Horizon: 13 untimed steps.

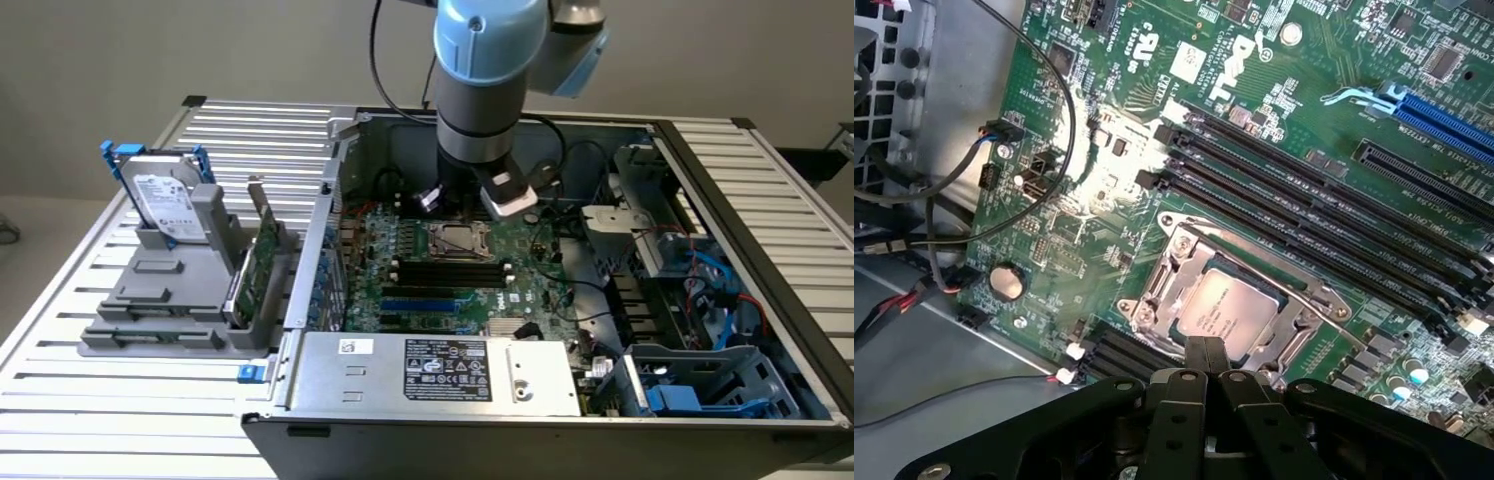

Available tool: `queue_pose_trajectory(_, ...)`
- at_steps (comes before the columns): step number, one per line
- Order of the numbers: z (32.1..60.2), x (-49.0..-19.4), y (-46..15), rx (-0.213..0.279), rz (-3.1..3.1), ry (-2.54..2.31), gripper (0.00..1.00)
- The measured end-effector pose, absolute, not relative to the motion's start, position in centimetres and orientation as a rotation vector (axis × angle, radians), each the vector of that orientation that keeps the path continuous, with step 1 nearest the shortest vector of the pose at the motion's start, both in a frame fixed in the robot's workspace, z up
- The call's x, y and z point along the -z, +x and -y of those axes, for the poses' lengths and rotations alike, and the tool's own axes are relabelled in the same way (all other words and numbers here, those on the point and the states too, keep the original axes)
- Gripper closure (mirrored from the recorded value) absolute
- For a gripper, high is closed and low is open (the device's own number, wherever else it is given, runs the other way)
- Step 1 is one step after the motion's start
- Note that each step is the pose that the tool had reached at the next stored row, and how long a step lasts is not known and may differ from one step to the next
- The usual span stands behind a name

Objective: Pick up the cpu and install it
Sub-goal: 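Install the first cpu locking lever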

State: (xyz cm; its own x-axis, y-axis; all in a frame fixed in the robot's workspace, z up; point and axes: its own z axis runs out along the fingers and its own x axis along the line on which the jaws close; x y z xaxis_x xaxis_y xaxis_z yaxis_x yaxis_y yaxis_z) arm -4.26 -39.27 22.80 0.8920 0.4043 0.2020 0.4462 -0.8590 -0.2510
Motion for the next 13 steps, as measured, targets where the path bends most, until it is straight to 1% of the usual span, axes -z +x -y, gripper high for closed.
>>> queue_pose_trajectory(3, 39.3, -22.8, -4.3, 0.196, 0.614, -2.777, 0.89)
queue_pose_trajectory(5, 39.6, -23.8, -4.4, 0.194, 0.602, -2.78, 0.89)
queue_pose_trajectory(13, 40.1, -24.2, -4.7, 0.19, 0.596, -2.783, 0.89)
